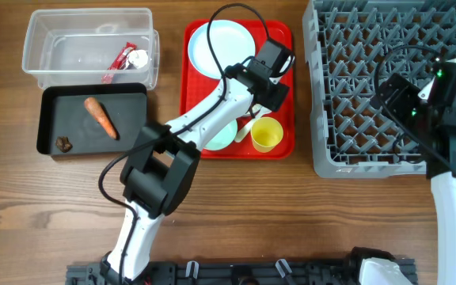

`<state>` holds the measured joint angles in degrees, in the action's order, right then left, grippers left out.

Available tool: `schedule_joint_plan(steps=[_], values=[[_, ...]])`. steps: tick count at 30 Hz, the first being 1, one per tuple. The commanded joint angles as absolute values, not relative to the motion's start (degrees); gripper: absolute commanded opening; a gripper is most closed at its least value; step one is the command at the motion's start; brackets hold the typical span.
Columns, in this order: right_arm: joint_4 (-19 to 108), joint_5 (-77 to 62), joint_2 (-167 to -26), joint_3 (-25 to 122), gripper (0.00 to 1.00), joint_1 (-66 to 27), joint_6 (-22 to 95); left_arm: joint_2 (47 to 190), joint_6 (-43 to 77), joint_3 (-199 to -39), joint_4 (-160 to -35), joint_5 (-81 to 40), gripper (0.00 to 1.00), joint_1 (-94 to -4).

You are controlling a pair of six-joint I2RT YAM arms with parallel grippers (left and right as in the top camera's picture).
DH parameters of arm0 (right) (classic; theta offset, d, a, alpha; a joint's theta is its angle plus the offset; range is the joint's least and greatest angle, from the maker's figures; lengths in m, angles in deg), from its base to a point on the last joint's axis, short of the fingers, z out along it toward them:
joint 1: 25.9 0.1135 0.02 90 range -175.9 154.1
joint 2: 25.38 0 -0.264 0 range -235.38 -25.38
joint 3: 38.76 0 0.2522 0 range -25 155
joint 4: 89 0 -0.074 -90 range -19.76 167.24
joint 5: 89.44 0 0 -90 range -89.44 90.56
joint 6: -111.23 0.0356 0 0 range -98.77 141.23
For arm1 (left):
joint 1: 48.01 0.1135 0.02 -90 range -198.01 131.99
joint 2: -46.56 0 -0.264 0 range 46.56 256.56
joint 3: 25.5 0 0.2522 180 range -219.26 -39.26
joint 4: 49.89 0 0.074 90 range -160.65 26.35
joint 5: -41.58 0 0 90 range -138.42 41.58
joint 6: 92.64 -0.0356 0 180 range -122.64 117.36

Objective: Sort waste into correct bins and load items into the dishwasher rack

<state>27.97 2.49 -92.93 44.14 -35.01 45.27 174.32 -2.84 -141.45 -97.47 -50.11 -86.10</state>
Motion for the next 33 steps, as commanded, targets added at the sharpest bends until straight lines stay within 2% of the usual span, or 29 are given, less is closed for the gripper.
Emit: schedule_joint_plan(steps=[1,5,14,15,18,33], values=[[28.1,1.8,-93.3,44.6,1.00,-35.2,45.7,176.8,-3.5,-142.5,-97.6,-51.1,0.59,-86.0],[28.1,1.8,-93.3,44.6,1.00,-35.2,45.6,177.6,-3.5,-142.5,-97.3,-51.2,0.40,-86.0],[27.9,1.8,-93.3,44.6,1.00,-35.2,45.6,177.6,-3.5,-142.3,-96.9,-53.1,0.20,-86.0],[27.8,1.8,-93.3,44.6,1.00,-35.2,45.6,177.6,-3.5,-142.3,-96.8,-53.1,0.13,-86.0],[27.8,1.8,-93.3,44.6,1.00,-35.2,45.6,177.6,-3.5,-142.3,-96.9,-53.1,0.05,-86.0],[27.5,1.8,-93.3,44.6,1.00,-35.2,45.4,174.8,0.0,-143.1,-99.1,-53.0,0.04,-86.0]])
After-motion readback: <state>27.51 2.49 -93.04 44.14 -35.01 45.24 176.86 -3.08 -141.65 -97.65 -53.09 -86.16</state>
